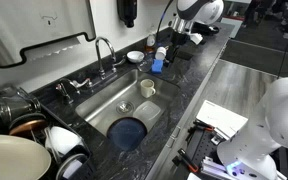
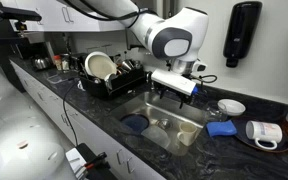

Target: Open the tap

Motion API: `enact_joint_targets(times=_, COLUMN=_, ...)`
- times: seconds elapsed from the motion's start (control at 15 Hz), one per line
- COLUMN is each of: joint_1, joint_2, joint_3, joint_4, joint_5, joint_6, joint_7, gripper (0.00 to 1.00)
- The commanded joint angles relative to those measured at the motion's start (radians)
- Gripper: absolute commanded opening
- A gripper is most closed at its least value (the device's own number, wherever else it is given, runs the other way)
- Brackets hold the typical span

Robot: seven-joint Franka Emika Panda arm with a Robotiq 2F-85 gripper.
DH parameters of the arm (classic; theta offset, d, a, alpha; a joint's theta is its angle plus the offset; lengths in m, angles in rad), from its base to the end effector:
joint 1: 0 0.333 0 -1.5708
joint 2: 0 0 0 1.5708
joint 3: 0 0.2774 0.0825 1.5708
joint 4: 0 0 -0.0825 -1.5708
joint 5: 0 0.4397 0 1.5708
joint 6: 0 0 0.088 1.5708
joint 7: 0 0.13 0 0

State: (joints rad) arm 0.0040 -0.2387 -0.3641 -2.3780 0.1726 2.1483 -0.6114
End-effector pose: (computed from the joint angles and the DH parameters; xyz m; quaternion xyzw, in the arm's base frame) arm 0.4914 -0.1673 0.3195 -0.9901 -0.0823 -0.0483 0.1034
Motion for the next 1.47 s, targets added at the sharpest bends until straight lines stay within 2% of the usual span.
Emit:
enact_joint_targets(times=0.0, joint_1=-0.042, joint_2=0.004, joint_3=0.041, joint_4=0.002, joint_5=0.012, joint_6=-0.004, joint_7=-0.008, gripper=1.0)
enact_joint_targets(times=0.27, joint_1=-0.052, joint_2=0.037, joint_3=0.052, joint_4=0.032, joint_5=0.075, joint_6=0.053, joint_7=0.082, gripper=1.0)
enact_joint_targets(times=0.33, joint_1=-0.041, joint_2=0.033, joint_3=0.052, joint_4=0.037, joint_5=0.088, joint_6=0.044, joint_7=0.046, gripper=1.0)
enact_joint_targets(times=0.4, joint_1=-0.056, joint_2=0.007, joint_3=0.055, joint_4=0.012, joint_5=0.06, joint_6=0.031, joint_7=0.06, gripper=1.0)
enact_joint_targets(times=0.67, joint_1=-0.054, joint_2=0.008, joint_3=0.066, joint_4=0.022, joint_5=0.071, joint_6=0.032, joint_7=0.06, gripper=1.0)
enact_joint_targets(times=1.07, joint_1=-0.083, joint_2=0.125, joint_3=0.062, joint_4=0.113, joint_5=0.235, joint_6=0.12, joint_7=0.313, gripper=1.0)
enact_joint_targets(times=1.4, joint_1=-0.096, joint_2=0.223, joint_3=0.117, joint_4=0.223, joint_5=0.241, joint_6=0.148, joint_7=0.646, gripper=1.0)
